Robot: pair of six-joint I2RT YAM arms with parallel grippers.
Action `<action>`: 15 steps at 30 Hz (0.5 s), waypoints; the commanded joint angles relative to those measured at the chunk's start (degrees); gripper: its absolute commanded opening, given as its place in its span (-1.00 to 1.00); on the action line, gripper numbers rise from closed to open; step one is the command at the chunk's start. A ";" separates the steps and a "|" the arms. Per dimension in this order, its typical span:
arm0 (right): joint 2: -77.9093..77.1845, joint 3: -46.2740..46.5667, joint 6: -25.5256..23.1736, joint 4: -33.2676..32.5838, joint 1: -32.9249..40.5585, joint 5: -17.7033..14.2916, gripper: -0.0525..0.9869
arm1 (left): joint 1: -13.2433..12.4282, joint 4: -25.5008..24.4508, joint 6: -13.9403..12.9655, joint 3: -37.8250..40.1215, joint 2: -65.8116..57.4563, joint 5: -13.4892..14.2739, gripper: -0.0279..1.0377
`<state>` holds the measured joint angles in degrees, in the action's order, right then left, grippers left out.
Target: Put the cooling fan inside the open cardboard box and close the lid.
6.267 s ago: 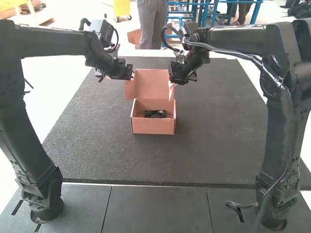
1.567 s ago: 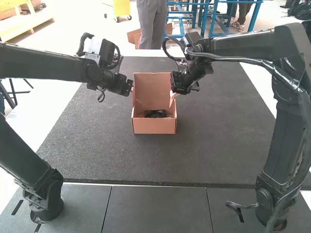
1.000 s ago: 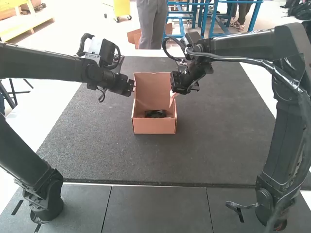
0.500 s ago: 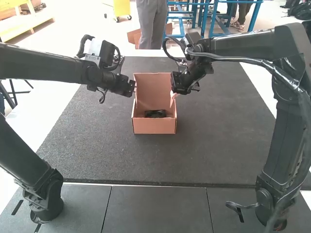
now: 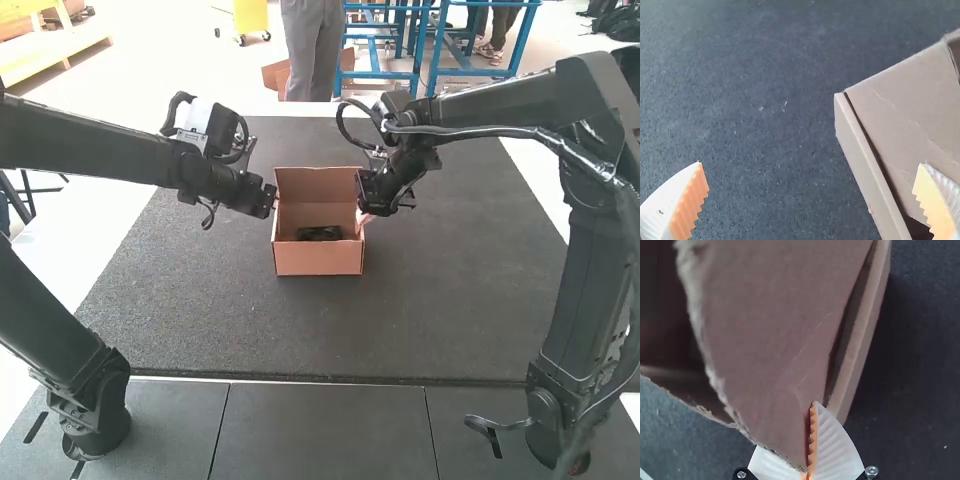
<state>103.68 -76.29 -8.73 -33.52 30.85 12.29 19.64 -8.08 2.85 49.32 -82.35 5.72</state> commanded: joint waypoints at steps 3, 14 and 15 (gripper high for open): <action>-2.69 2.02 1.26 -0.06 -0.09 -0.34 -0.92 | 0.66 -0.01 0.58 -0.63 -0.10 -0.97 0.88; -3.40 -0.88 0.12 -0.06 0.09 -1.57 0.49 | -0.13 -6.16 0.40 -2.65 3.42 2.02 0.88; -3.57 -1.40 0.03 -0.14 -0.09 -1.22 0.69 | -0.57 -5.81 0.31 -2.56 3.95 3.07 0.88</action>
<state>103.68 -74.70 -8.16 -33.78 30.85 11.38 19.59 -14.66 2.85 46.30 -81.56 6.39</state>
